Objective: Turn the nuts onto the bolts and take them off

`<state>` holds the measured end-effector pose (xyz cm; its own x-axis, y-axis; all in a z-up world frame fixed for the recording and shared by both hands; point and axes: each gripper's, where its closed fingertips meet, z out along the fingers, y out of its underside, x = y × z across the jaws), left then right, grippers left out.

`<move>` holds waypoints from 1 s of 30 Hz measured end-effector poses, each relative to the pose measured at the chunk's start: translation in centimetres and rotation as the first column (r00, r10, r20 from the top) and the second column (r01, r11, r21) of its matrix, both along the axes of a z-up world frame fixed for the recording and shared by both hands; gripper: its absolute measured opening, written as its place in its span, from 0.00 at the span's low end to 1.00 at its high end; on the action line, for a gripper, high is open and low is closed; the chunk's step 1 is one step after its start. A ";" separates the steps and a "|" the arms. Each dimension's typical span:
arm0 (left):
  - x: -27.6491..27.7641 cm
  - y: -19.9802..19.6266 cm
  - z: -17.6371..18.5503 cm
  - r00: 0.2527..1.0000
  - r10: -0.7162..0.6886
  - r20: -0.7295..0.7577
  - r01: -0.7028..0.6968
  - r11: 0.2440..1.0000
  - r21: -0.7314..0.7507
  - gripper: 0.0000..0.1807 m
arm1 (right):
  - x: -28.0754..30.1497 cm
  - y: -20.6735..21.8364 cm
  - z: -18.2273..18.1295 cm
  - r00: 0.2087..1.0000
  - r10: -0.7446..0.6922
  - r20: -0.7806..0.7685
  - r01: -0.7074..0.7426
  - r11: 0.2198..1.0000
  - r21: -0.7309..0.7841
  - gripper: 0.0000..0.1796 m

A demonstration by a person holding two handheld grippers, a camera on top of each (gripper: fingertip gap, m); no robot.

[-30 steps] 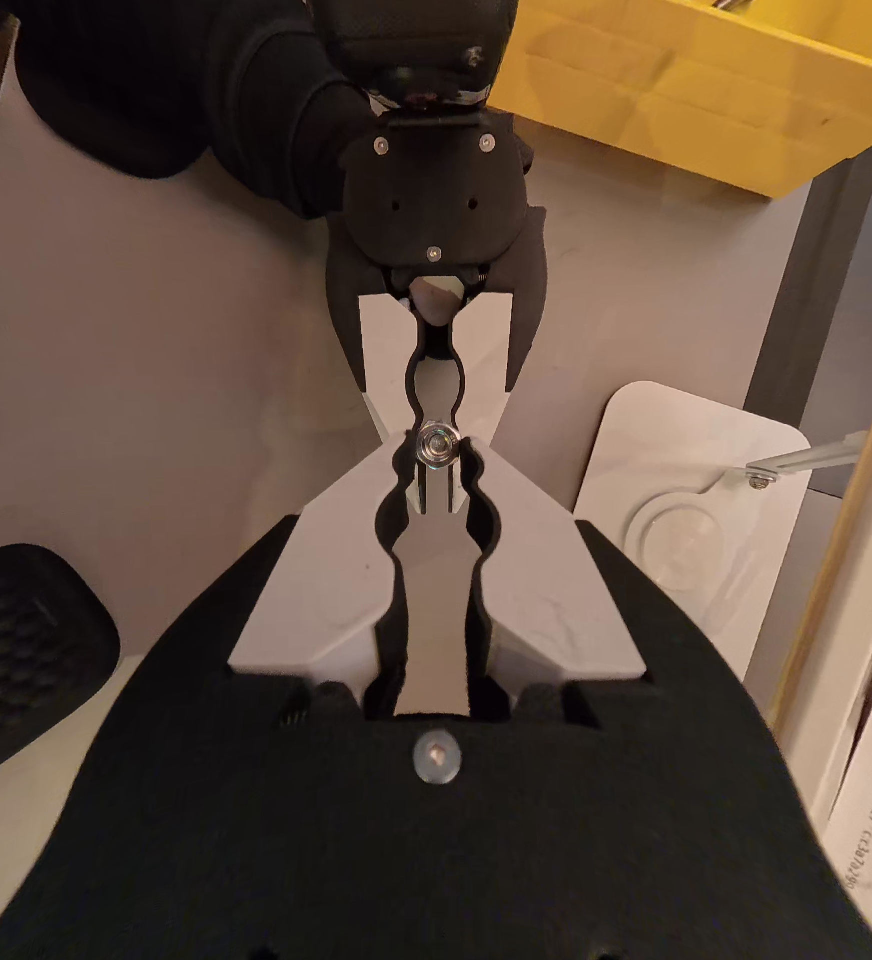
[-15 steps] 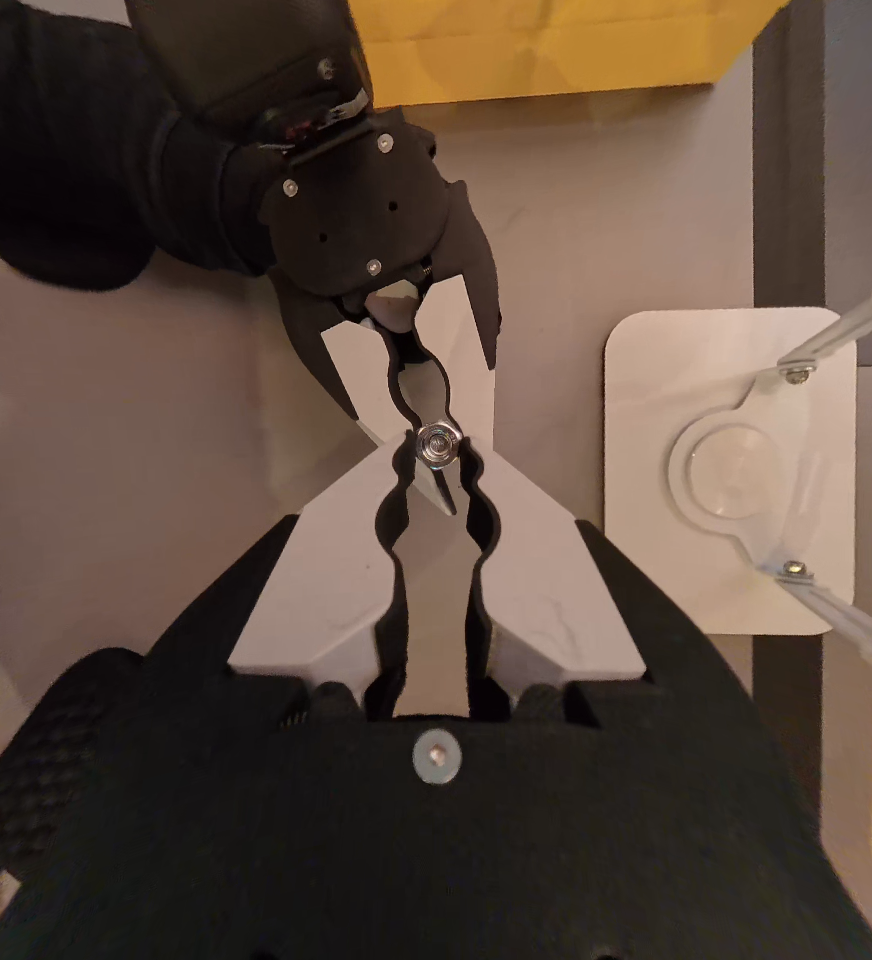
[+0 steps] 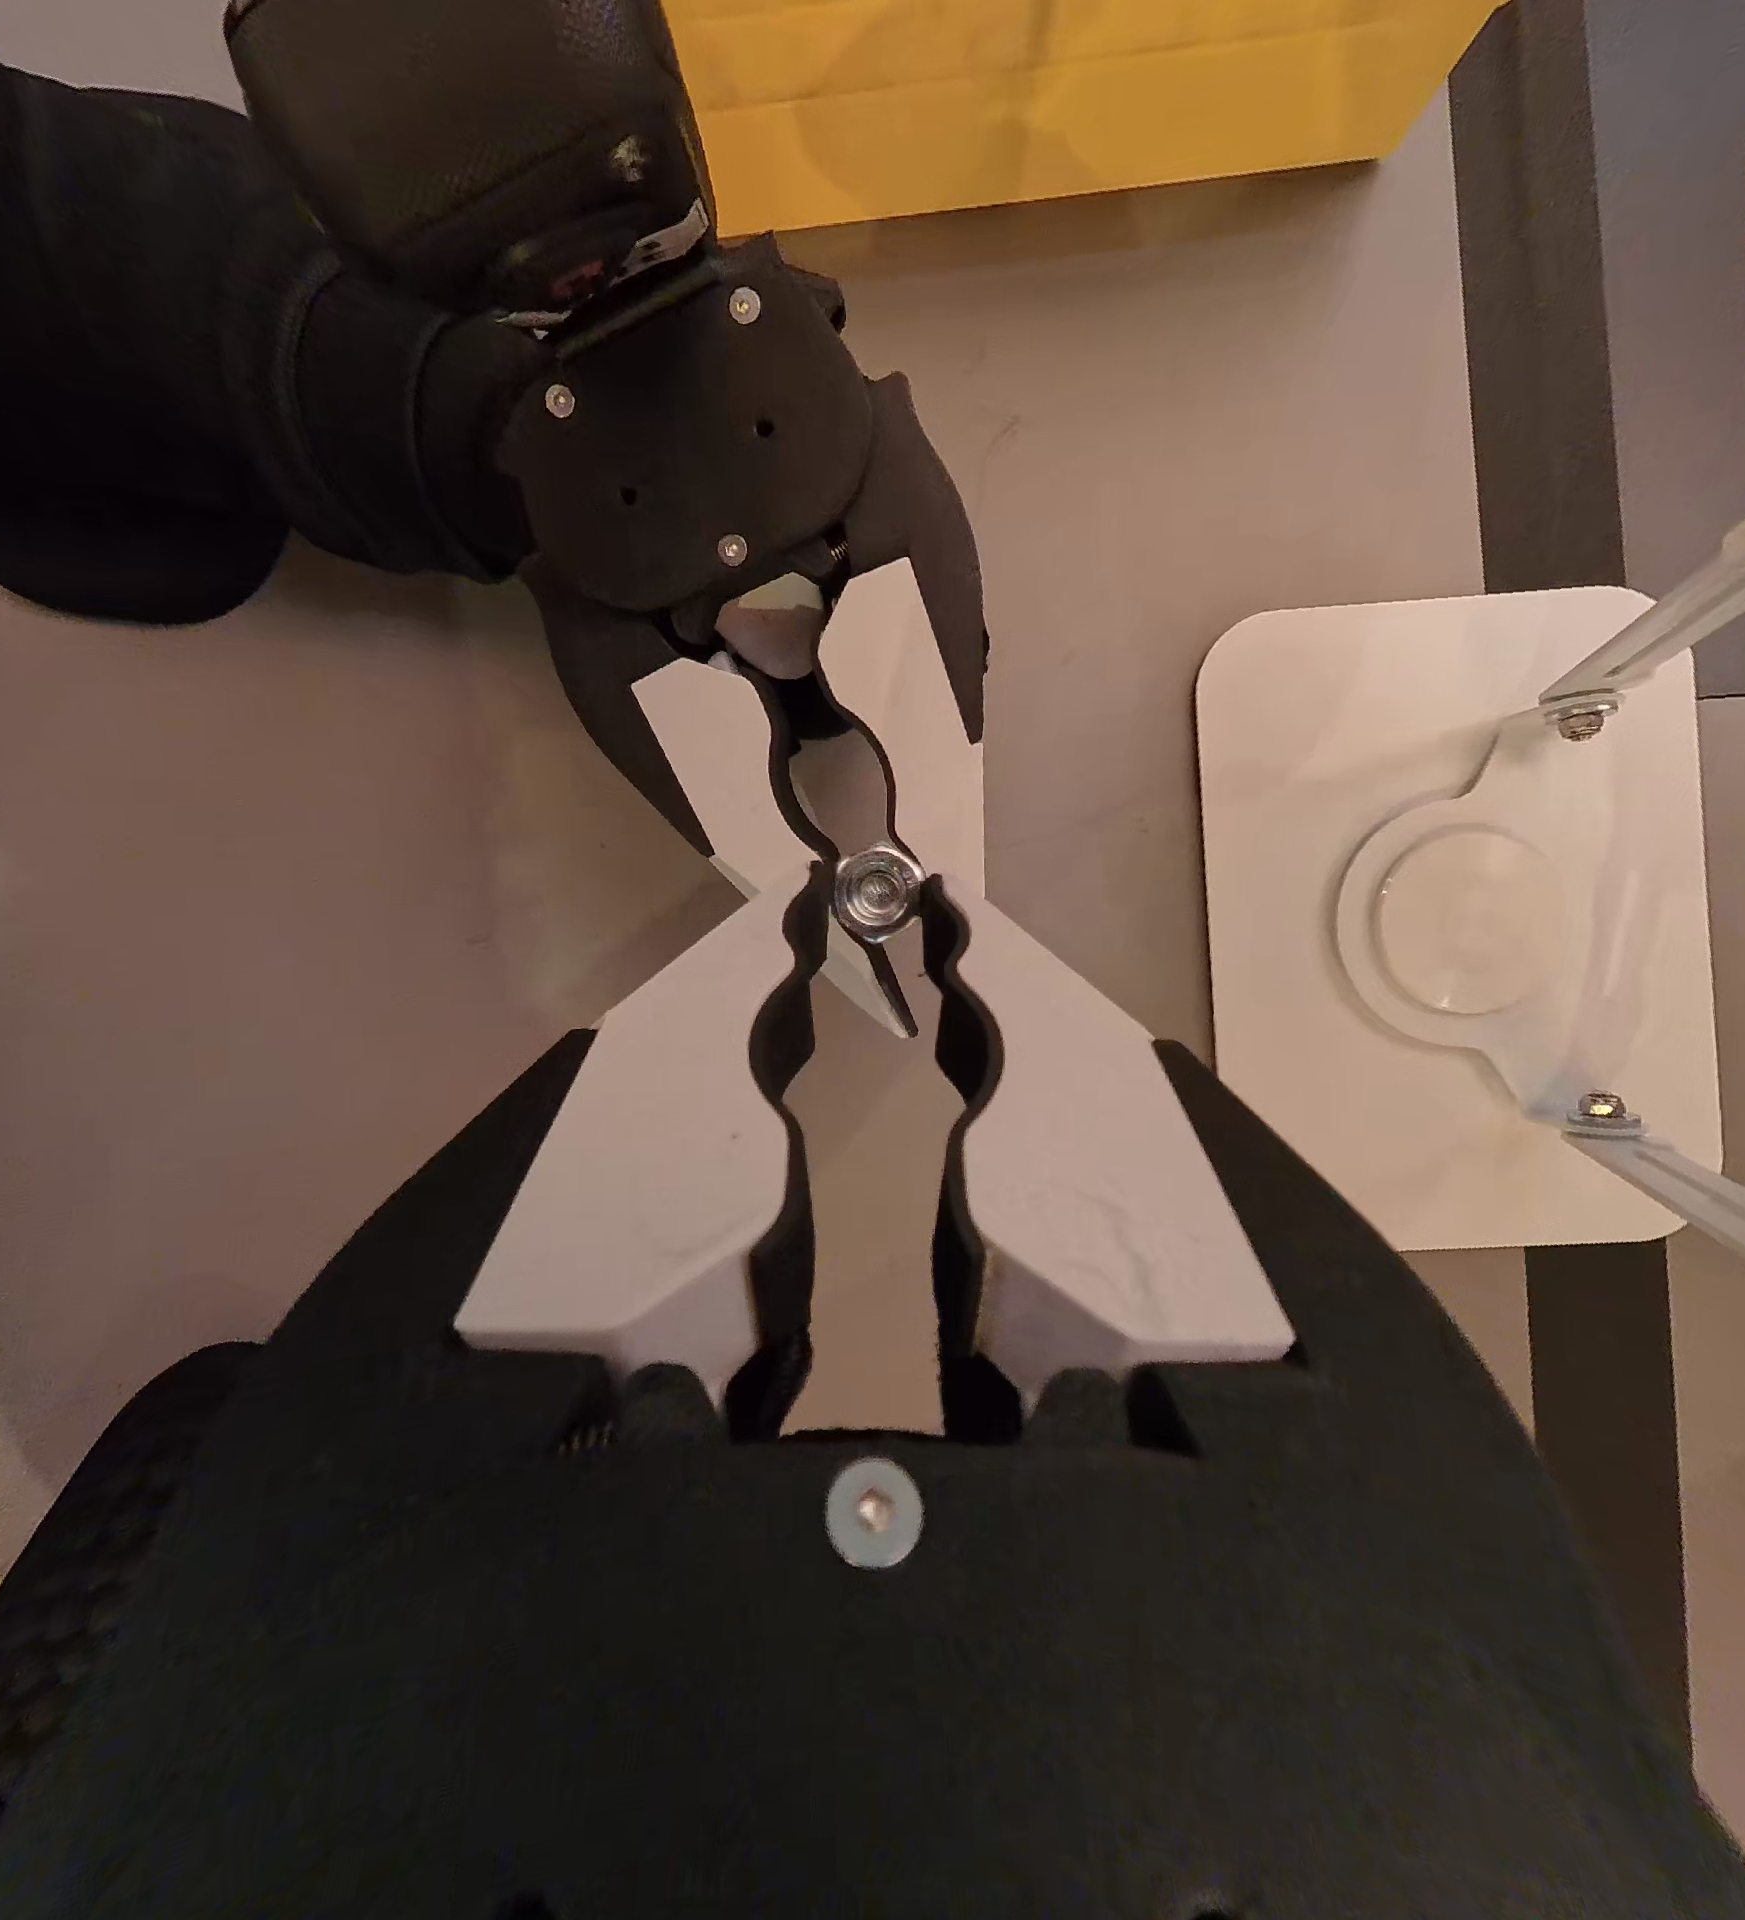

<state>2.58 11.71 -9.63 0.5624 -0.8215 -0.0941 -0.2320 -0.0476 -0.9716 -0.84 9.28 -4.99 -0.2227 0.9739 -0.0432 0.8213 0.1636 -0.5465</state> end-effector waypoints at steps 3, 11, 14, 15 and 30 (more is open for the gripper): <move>0.0 0.0 0.2 1.000 -0.001 0.010 0.001 1.000 0.000 0.06 | 0.0 0.0 -0.1 1.000 0.002 0.004 -0.002 1.000 0.006 0.12; 0.0 -0.1 0.4 0.999 -0.010 0.035 0.010 1.000 -0.004 0.06 | 0.2 -0.2 1.3 0.996 0.004 -0.094 -0.002 1.000 0.024 0.21; 0.0 -0.2 0.7 0.999 -0.013 0.052 0.014 1.000 -0.002 0.06 | 0.1 -0.3 1.6 0.983 -0.029 -0.179 0.025 0.999 -0.022 0.26; -0.1 -0.2 0.8 0.998 -0.014 0.059 0.014 1.000 -0.002 0.06 | 0.1 -0.3 1.8 0.976 -0.040 -0.212 0.033 0.999 -0.035 0.27; 0.0 -0.3 1.2 0.996 -0.021 0.085 0.021 1.000 -0.003 0.06 | 0.3 -1.7 1.1 0.915 -0.123 -0.383 0.065 0.985 -0.160 0.30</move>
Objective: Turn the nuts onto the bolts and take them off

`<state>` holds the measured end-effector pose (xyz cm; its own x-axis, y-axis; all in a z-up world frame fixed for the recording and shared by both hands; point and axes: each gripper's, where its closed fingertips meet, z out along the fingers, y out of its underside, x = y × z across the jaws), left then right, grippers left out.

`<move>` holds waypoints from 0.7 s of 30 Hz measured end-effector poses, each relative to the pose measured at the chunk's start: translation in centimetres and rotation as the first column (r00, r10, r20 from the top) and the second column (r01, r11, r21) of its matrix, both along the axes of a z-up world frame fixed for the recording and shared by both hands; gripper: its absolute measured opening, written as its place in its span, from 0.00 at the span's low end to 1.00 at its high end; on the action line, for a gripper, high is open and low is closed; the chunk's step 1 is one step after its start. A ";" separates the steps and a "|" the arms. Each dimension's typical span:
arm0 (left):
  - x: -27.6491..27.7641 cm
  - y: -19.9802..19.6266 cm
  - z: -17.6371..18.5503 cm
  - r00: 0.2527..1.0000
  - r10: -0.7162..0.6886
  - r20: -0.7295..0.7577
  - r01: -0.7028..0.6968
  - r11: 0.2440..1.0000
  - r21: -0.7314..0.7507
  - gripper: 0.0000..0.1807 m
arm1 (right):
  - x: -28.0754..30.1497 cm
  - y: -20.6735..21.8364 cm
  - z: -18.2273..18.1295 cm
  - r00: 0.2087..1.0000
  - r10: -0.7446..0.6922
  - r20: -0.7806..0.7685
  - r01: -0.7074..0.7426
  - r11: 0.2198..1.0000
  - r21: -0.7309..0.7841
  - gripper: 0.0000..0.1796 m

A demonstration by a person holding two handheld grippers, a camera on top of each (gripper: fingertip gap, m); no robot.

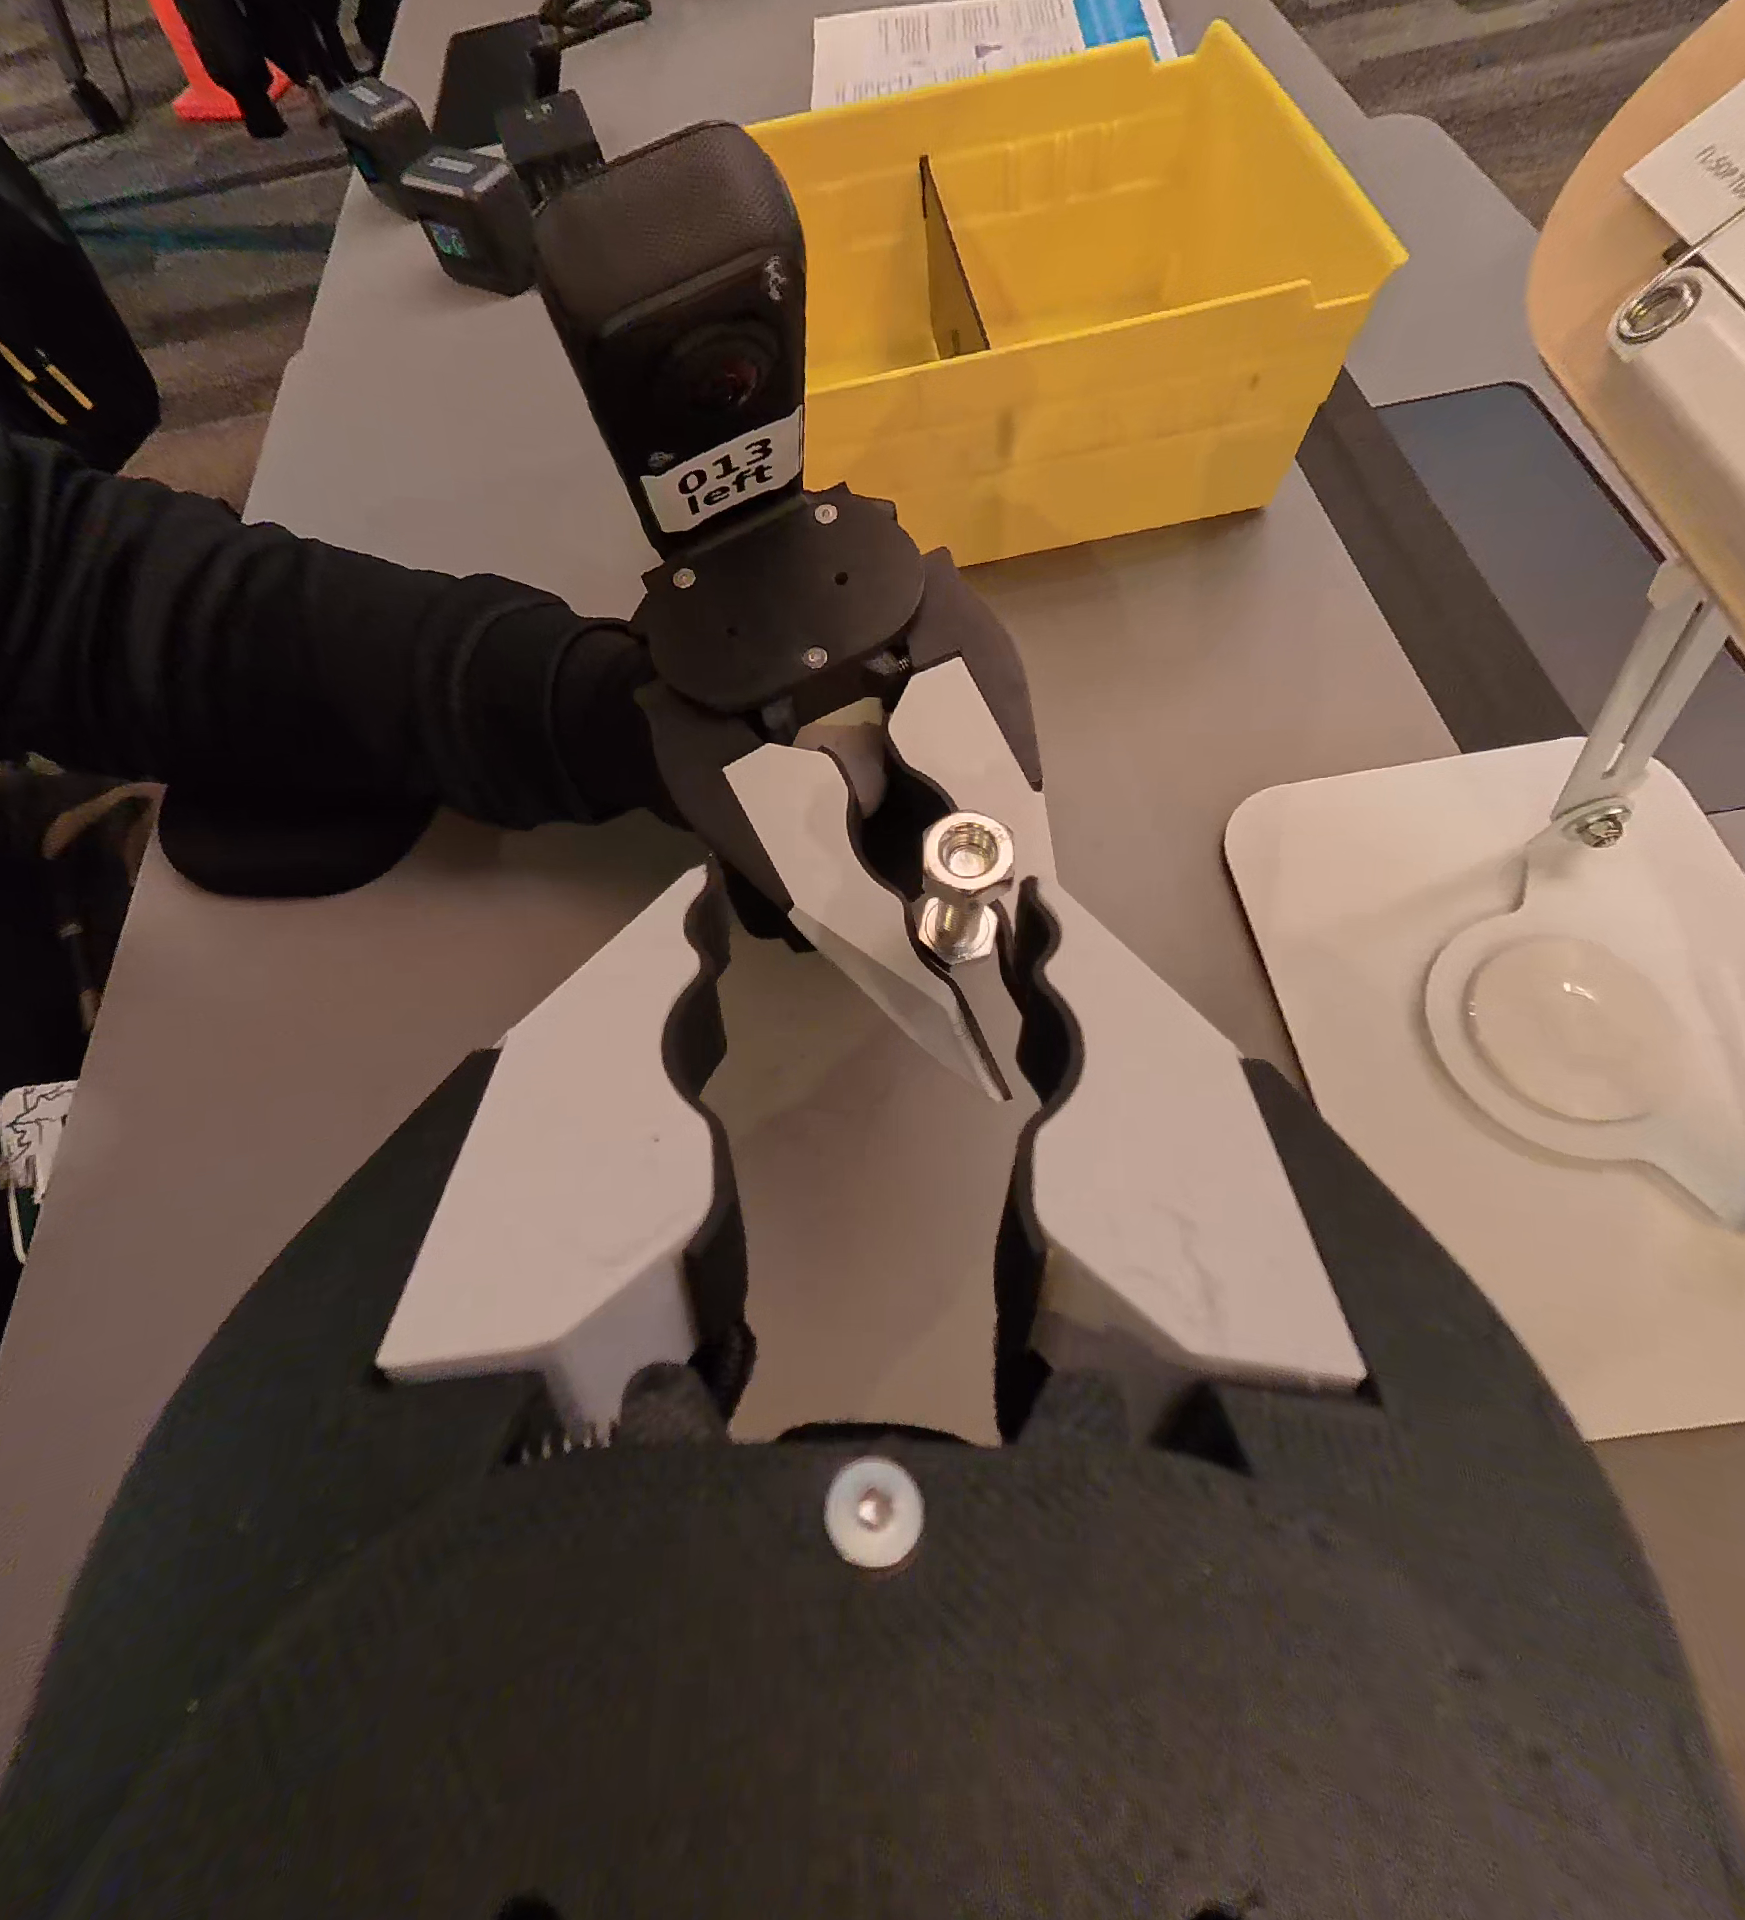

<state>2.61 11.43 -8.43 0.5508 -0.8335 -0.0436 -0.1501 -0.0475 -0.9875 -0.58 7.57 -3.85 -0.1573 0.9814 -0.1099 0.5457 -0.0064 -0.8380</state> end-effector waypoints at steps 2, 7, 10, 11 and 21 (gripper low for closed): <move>0.0 0.0 0.0 1.000 0.002 -0.001 -0.002 1.000 0.000 0.06 | 0.0 -0.1 0.0 1.000 0.004 -0.003 -0.004 1.000 -0.001 0.30; -0.1 0.1 -0.1 1.000 0.004 -0.004 -0.004 1.000 0.000 0.06 | 0.4 -0.7 -0.1 1.000 0.017 0.002 -0.017 1.000 -0.005 0.25; -0.2 0.1 -0.1 1.000 0.006 -0.003 -0.006 1.000 -0.001 0.06 | 0.9 -1.1 -0.6 0.999 0.033 0.028 -0.032 0.999 -0.008 0.20; -0.2 0.1 -0.1 1.000 0.006 -0.003 -0.006 1.000 -0.001 0.06 | 1.0 -0.8 -0.6 0.999 0.014 0.032 -0.014 1.000 -0.002 0.21; 0.0 0.1 -0.2 1.000 0.004 -0.010 -0.004 1.000 -0.002 0.06 | 0.4 -0.9 0.1 1.000 -0.010 -0.015 0.010 1.000 0.010 0.28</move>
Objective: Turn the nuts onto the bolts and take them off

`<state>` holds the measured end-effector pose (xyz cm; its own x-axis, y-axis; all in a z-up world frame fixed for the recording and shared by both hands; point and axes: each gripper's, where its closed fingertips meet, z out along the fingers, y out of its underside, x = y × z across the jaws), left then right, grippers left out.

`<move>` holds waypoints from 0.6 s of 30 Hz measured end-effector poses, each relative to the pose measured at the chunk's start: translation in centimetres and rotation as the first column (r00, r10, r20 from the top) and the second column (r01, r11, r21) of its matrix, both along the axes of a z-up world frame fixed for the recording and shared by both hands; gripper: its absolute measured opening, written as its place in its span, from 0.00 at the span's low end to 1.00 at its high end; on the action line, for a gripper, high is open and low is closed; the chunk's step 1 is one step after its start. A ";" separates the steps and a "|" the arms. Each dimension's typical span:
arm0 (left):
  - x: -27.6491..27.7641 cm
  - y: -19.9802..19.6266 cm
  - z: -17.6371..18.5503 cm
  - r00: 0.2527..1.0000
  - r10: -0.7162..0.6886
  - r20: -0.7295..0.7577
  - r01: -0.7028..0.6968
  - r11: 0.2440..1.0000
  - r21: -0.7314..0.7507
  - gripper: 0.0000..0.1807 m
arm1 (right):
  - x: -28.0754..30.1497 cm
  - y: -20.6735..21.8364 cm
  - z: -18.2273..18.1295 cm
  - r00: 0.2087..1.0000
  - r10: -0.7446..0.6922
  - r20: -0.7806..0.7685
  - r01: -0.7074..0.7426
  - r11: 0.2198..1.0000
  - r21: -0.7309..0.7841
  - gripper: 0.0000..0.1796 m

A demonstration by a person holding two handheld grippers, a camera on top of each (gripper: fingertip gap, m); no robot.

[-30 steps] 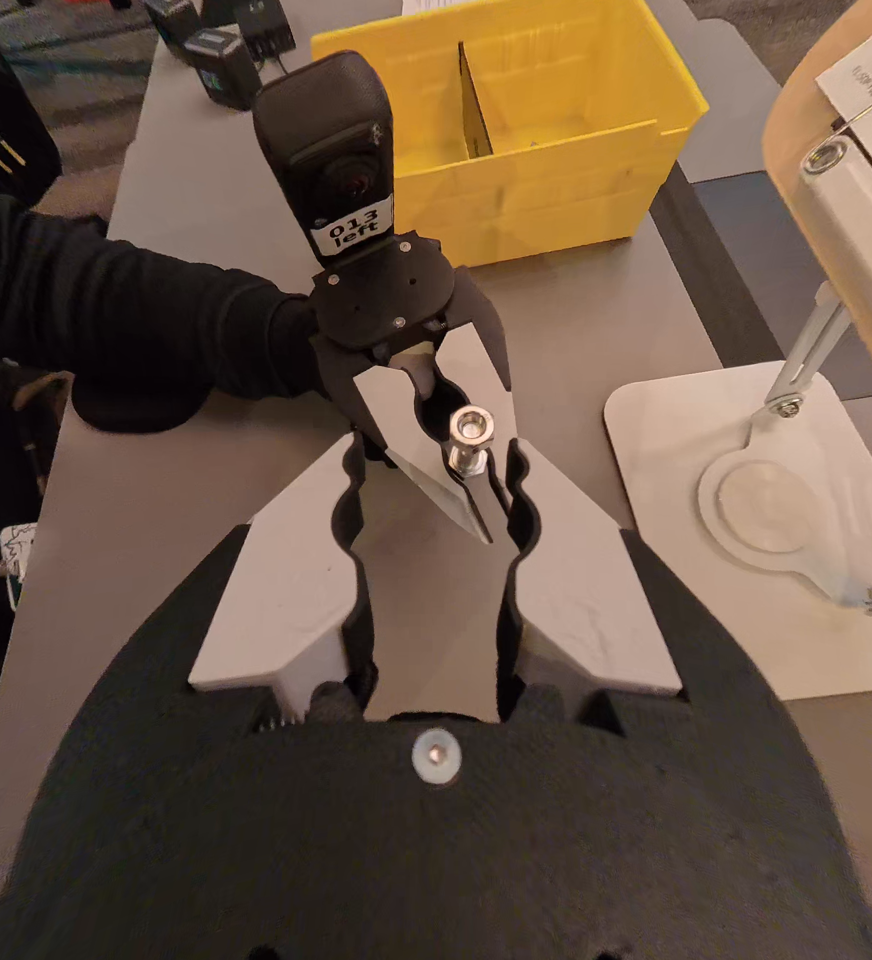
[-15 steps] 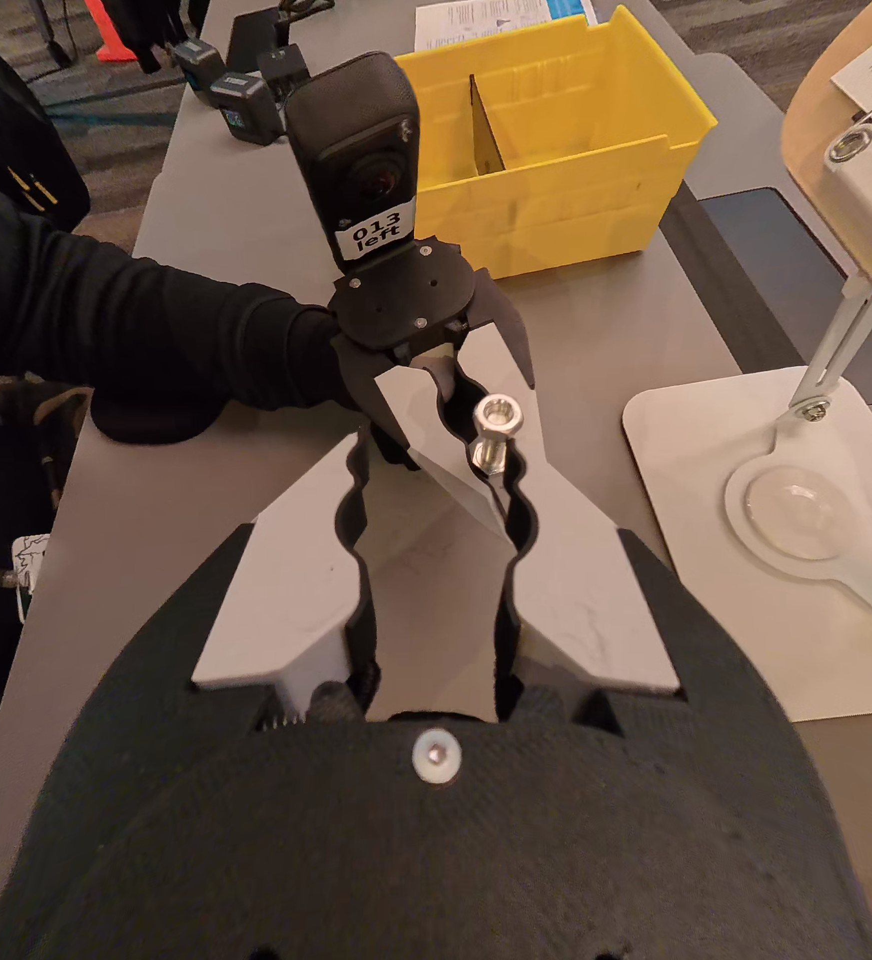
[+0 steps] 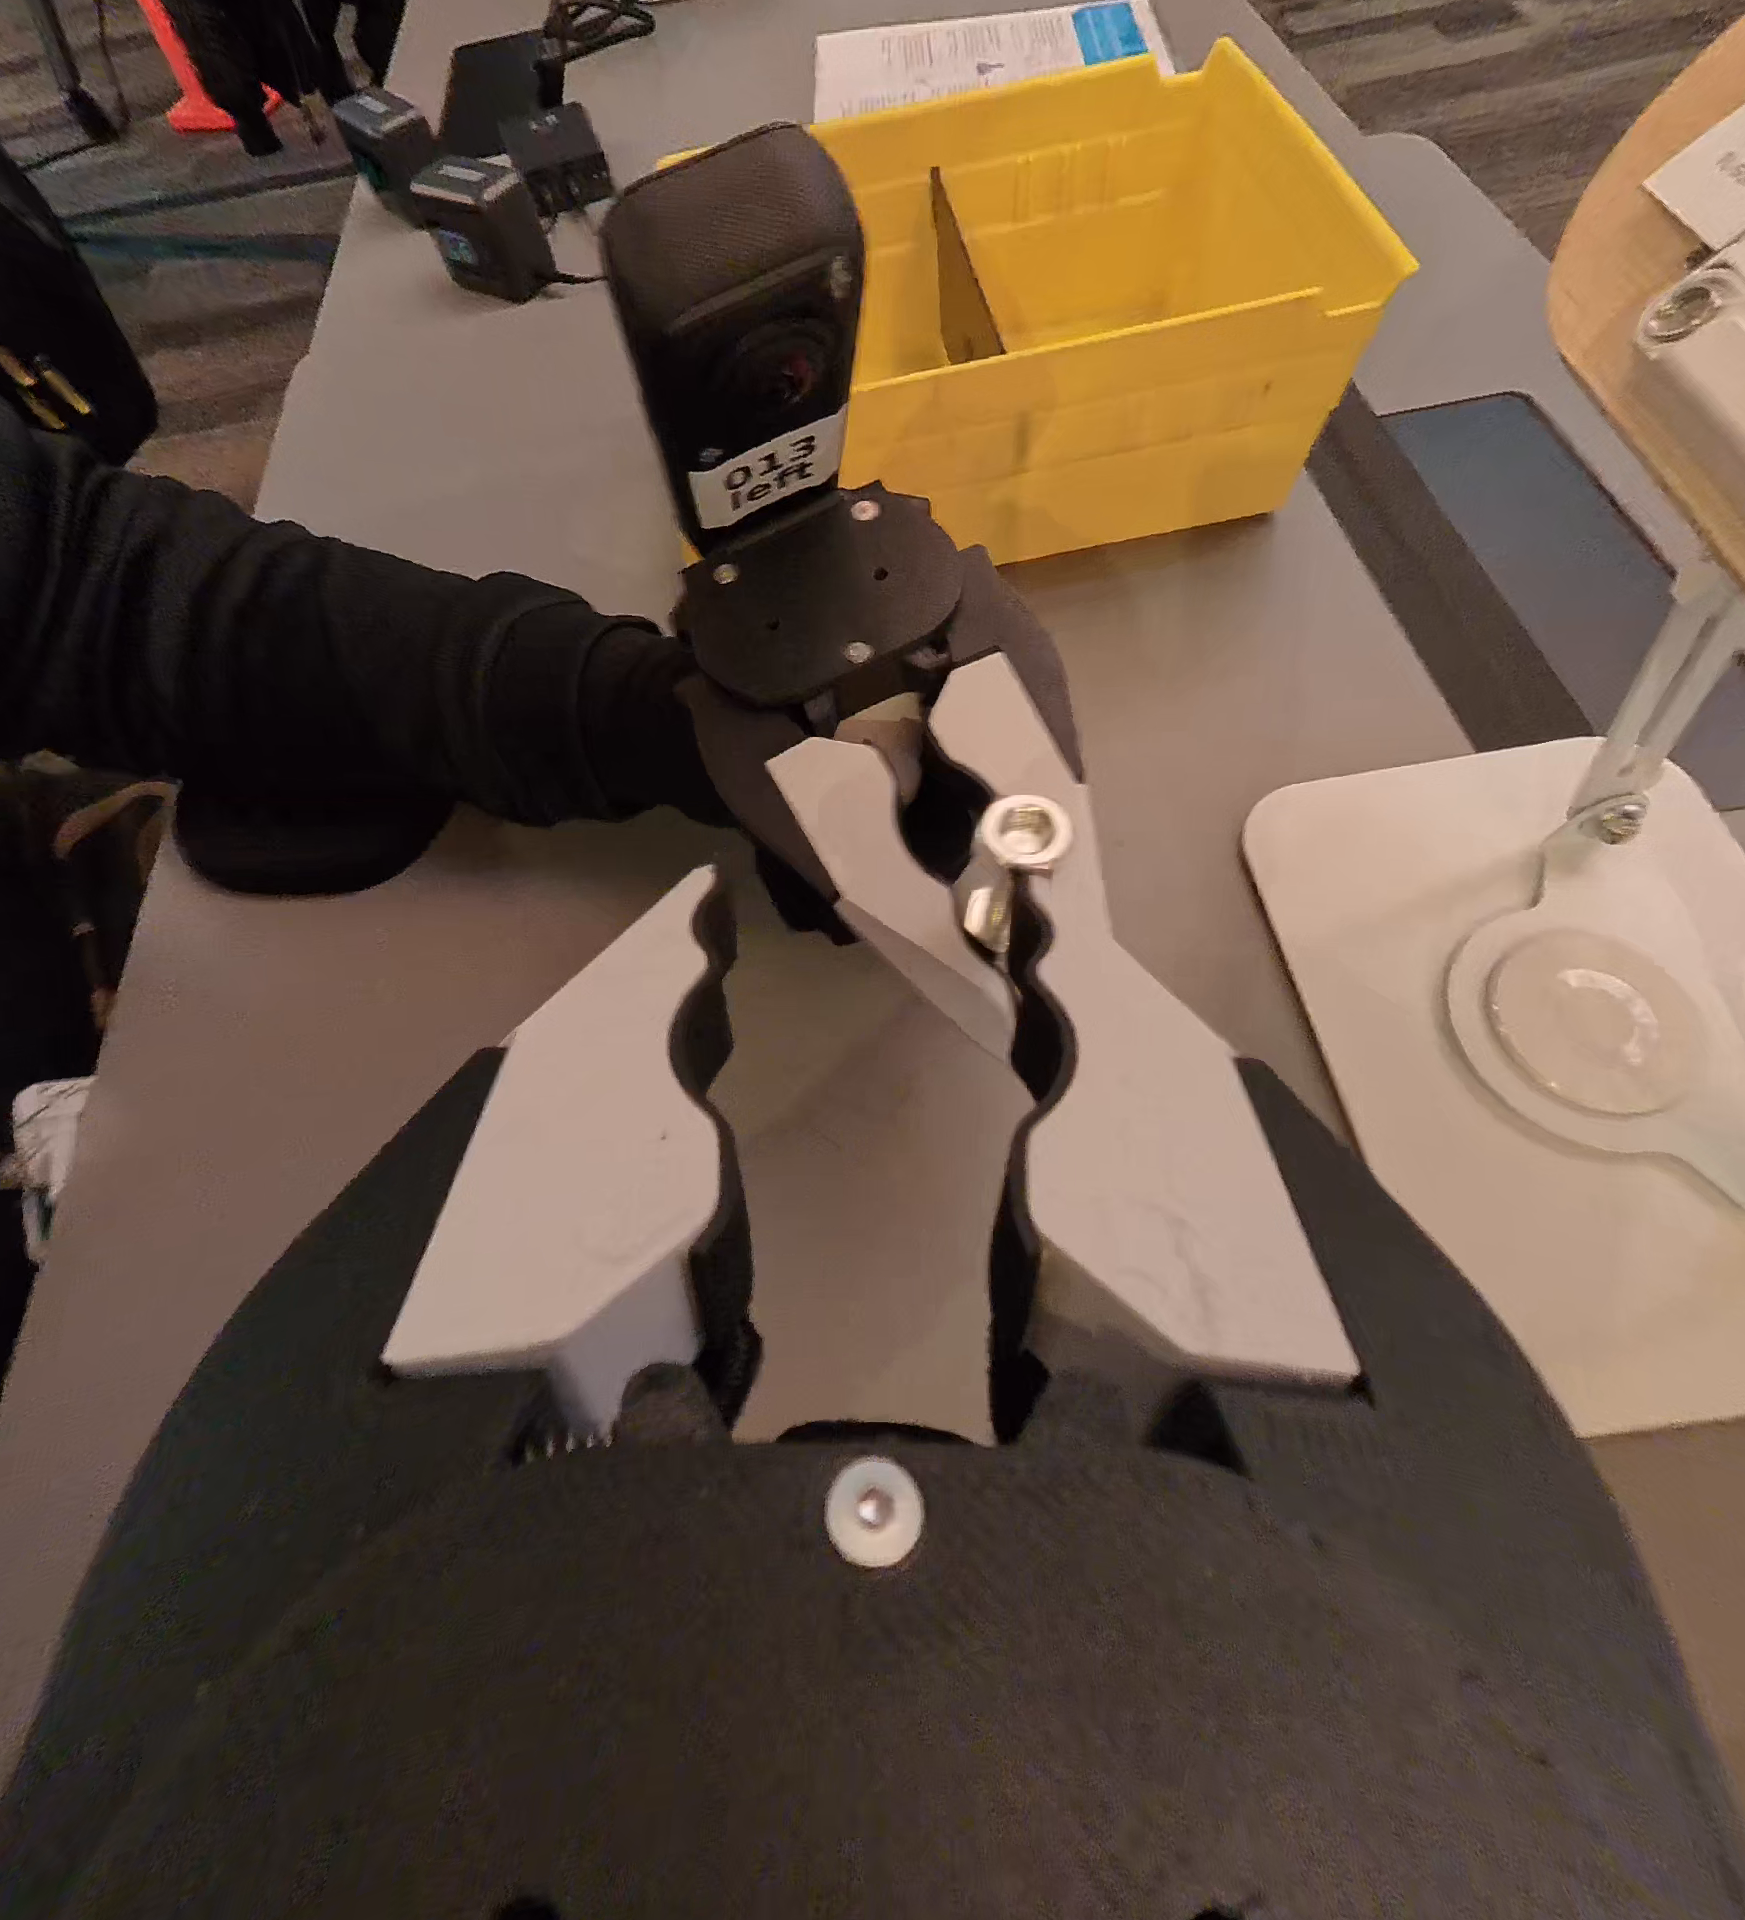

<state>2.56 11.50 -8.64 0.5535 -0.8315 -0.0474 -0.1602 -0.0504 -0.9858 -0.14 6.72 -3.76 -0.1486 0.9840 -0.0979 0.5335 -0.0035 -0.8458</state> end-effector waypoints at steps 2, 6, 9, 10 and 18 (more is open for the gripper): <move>-0.1 0.1 0.0 1.000 0.003 0.000 -0.003 1.000 -0.001 0.06 | 0.3 -1.2 0.2 0.998 0.058 -0.003 -0.058 0.998 -0.032 0.19; 0.0 0.0 0.0 1.000 0.000 -0.002 0.000 1.000 -0.001 0.06 | 0.4 0.2 0.1 1.000 -0.016 -0.001 0.016 1.000 -0.007 0.24; 0.0 0.0 -0.1 1.000 -0.001 -0.004 0.001 1.000 0.000 0.06 | 0.0 1.2 0.5 0.997 -0.062 -0.034 0.063 0.998 0.009 0.35; 0.0 0.0 0.0 1.000 0.000 -0.004 0.000 1.000 0.000 0.06 | -0.1 1.2 0.5 0.997 -0.060 -0.044 0.060 0.998 0.005 0.35; 0.0 0.0 0.0 1.000 0.002 -0.005 -0.002 1.000 0.002 0.06 | -0.4 0.2 -0.1 0.999 -0.007 -0.041 0.006 1.000 -0.007 0.33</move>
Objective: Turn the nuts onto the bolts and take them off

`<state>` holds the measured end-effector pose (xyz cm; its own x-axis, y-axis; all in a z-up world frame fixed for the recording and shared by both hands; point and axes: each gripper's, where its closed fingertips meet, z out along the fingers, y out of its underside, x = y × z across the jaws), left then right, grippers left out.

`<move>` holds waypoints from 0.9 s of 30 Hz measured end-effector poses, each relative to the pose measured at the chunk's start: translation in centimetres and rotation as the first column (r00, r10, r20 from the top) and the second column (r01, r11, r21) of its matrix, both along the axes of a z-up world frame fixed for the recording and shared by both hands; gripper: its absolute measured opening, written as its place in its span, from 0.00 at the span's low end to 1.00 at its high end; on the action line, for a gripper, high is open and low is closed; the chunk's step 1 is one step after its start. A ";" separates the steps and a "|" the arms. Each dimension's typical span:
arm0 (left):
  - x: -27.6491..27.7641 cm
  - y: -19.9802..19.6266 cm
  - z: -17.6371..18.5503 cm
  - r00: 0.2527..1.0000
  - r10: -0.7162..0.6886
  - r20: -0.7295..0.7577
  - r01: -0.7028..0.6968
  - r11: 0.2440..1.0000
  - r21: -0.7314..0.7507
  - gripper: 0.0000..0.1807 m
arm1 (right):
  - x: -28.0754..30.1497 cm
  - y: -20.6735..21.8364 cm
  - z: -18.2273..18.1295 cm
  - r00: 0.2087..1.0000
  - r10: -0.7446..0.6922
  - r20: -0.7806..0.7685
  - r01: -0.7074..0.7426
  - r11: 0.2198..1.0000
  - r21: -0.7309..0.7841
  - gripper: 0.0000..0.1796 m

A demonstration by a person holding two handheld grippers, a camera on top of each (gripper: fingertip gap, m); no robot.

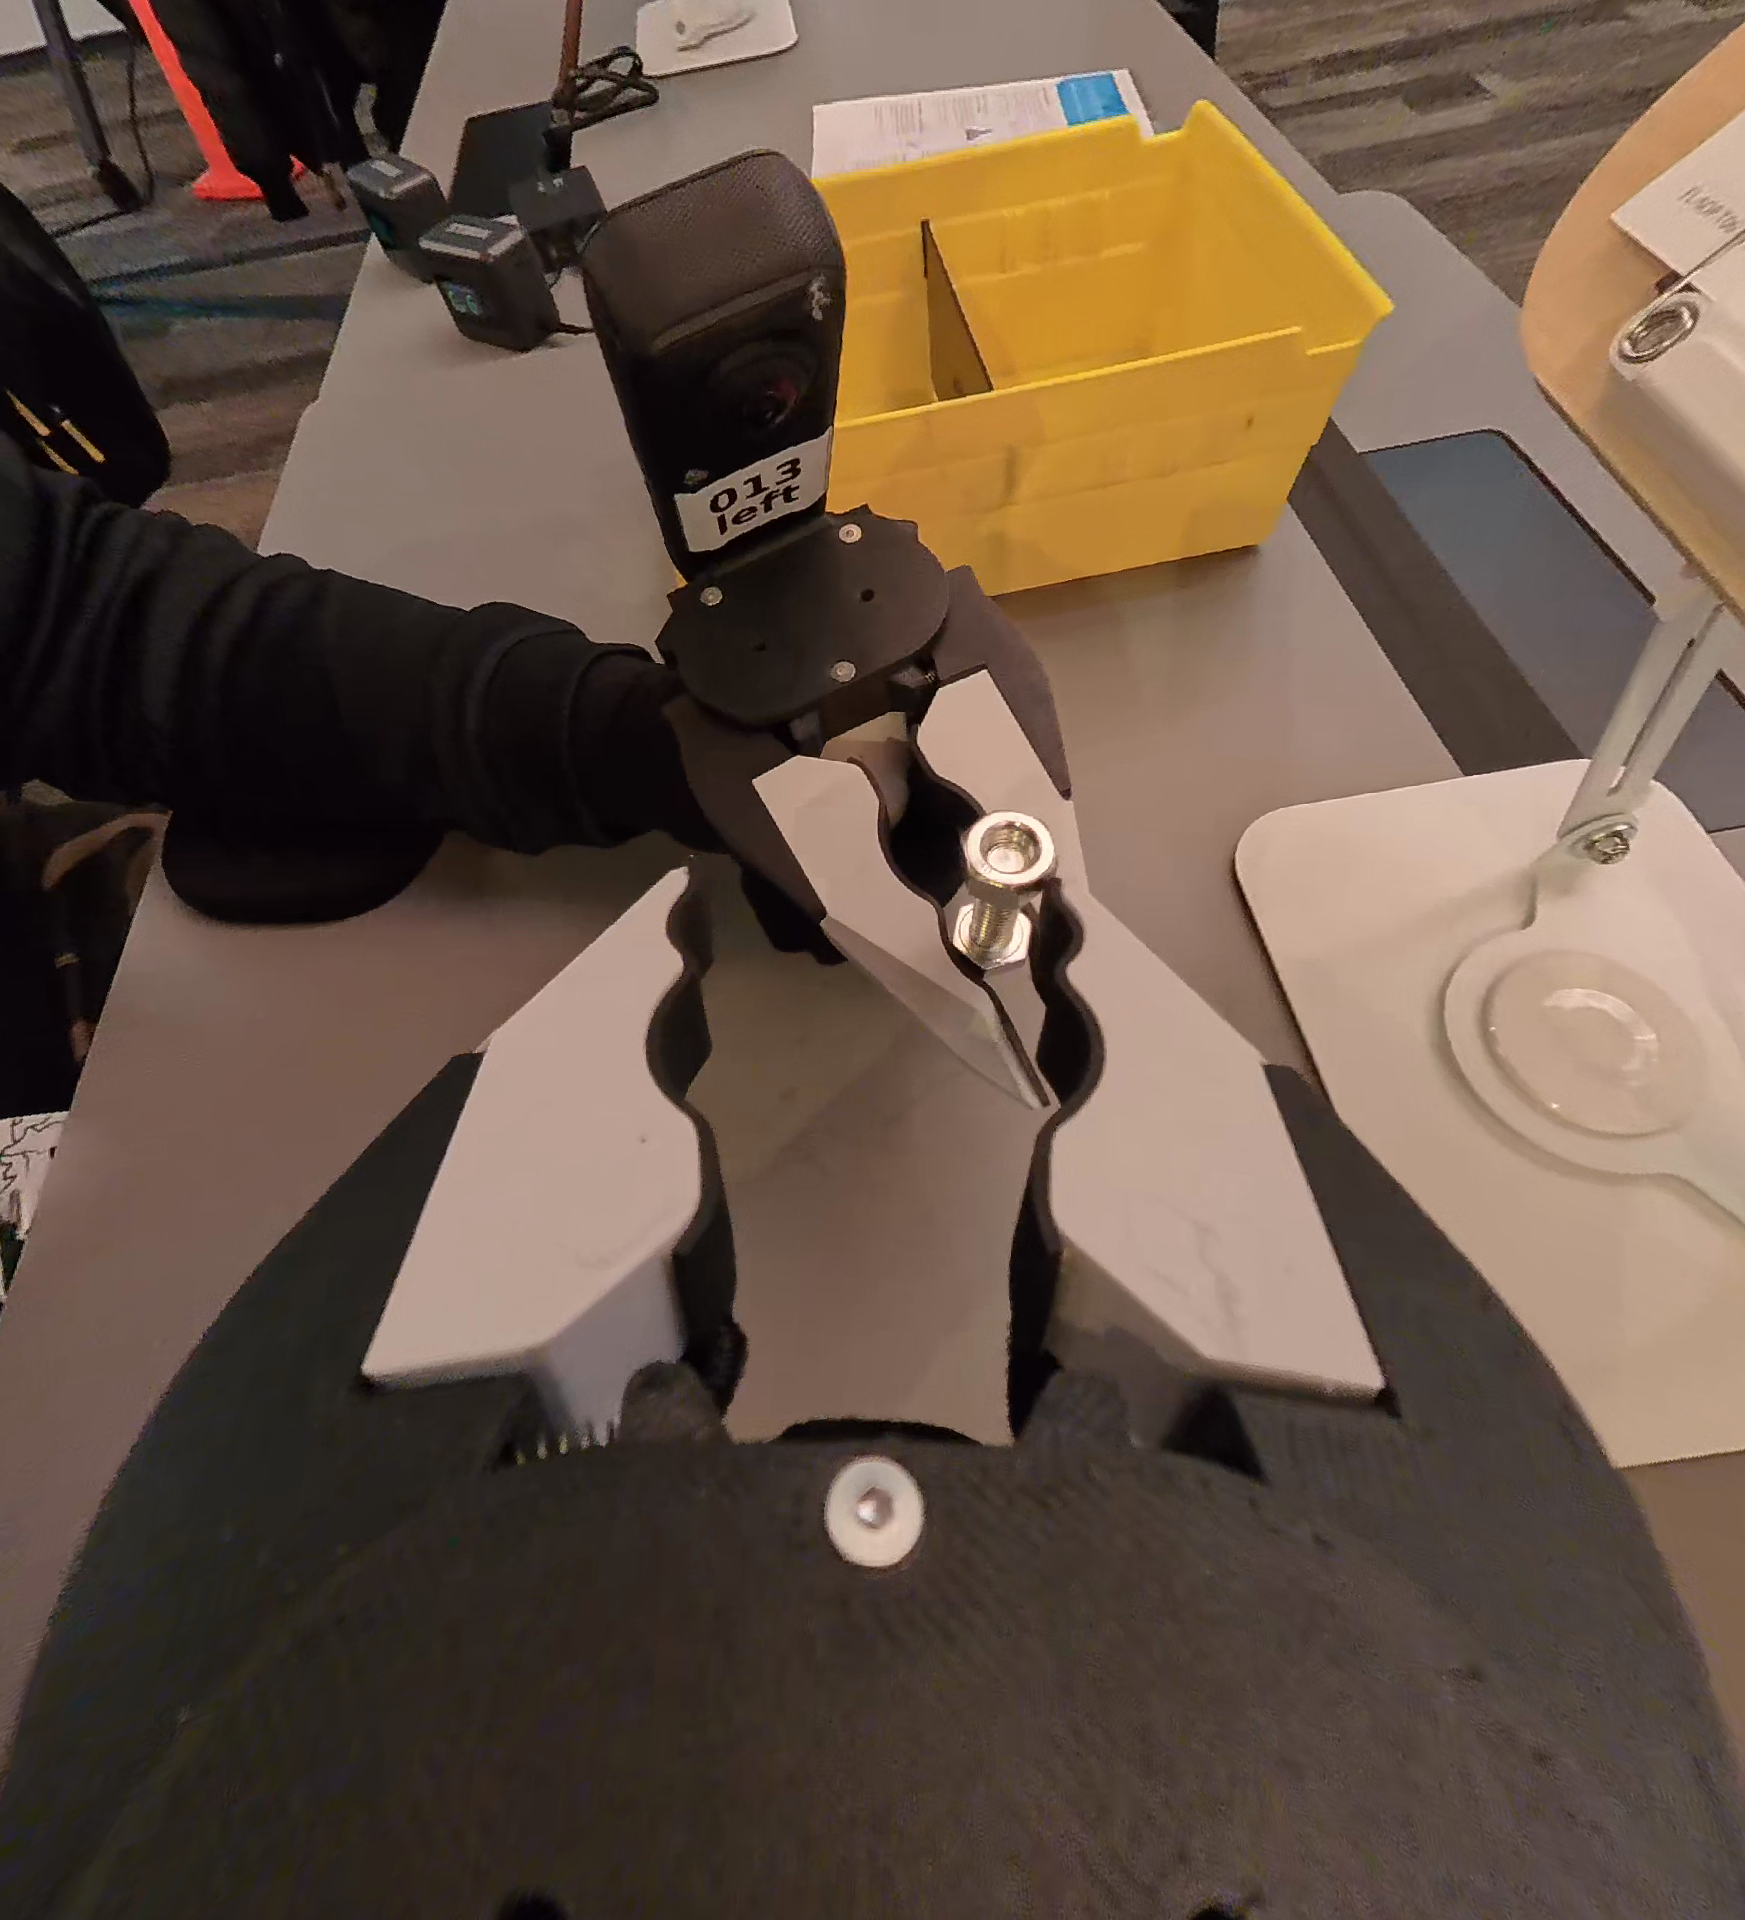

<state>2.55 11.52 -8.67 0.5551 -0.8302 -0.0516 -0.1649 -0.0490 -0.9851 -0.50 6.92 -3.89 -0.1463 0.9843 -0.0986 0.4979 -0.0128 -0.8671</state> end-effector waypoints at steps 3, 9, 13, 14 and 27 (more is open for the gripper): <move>0.0 0.0 0.0 1.000 0.001 0.000 -0.001 1.000 0.001 0.06 | 0.4 -0.5 0.0 1.000 0.015 0.005 -0.015 1.000 -0.014 0.29; 0.0 0.0 0.0 1.000 -0.001 0.000 0.001 1.000 -0.001 0.06 | 0.8 0.0 -0.3 0.999 -0.017 0.027 0.017 1.000 -0.007 0.29; 0.1 0.0 -0.1 1.000 -0.004 -0.003 0.004 1.000 0.000 0.06 | 0.0 0.6 0.1 0.999 -0.042 -0.010 0.042 0.999 -0.004 0.37; 0.1 0.0 -0.1 1.000 -0.004 -0.003 0.004 1.000 0.000 0.06 | -0.1 0.5 0.1 0.999 -0.038 -0.013 0.038 0.999 -0.006 0.36; 0.1 0.0 -0.1 1.000 -0.002 0.000 0.002 1.000 -0.002 0.06 | 0.5 0.5 -0.1 0.999 -0.041 0.006 0.041 0.999 0.008 0.29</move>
